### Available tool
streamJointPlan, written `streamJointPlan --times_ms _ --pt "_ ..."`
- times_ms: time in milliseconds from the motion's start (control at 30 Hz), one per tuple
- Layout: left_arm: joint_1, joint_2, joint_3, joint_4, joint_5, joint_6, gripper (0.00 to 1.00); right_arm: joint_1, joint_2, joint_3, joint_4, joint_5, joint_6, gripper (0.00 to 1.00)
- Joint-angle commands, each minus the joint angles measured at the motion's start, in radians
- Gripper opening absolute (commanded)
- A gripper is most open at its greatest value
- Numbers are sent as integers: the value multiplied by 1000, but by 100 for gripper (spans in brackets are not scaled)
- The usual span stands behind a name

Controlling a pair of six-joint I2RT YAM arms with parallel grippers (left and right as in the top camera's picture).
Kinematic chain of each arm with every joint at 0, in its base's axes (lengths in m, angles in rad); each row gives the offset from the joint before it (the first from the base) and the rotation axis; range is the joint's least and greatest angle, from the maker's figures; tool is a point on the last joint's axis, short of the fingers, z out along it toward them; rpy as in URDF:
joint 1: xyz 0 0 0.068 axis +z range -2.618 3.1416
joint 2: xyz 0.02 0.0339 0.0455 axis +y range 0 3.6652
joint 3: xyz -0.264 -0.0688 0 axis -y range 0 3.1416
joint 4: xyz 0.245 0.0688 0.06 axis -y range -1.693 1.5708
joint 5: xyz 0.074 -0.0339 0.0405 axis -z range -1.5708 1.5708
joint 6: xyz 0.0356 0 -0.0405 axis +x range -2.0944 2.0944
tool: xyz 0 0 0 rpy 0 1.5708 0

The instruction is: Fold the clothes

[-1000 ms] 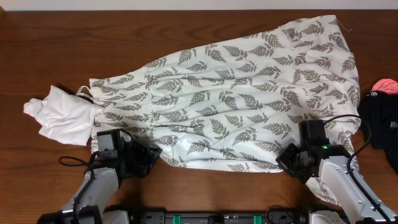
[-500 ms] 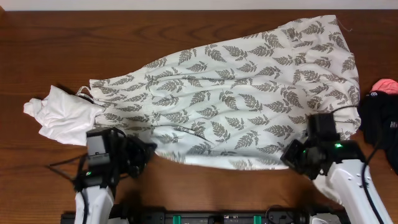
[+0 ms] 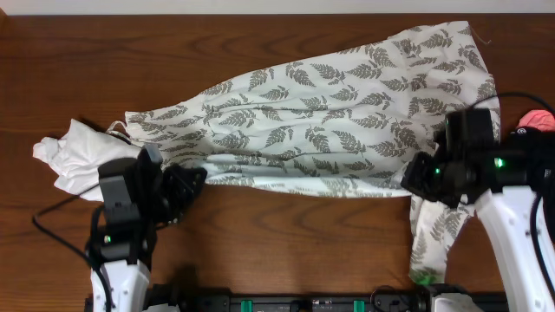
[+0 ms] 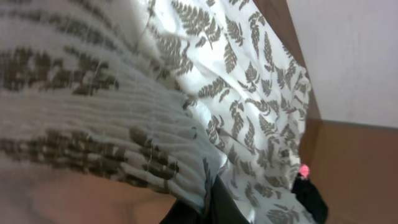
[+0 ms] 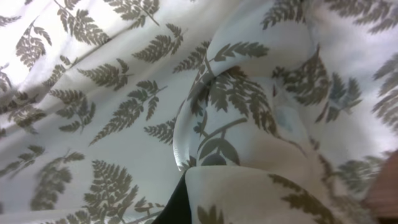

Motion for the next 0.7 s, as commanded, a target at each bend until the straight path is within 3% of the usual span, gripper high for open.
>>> streamJointPlan --times_ms 0,233,667 --pt "-1 59 81 2 -55 99 6 -8 82 49 -26 11 -73 1" --pt "-1 149 150 -8 -68 152 6 -50 154 49 7 24 -101 1" --pt "-1 315 319 -9 -81 215 6 -153 185 84 88 23 -283 1"
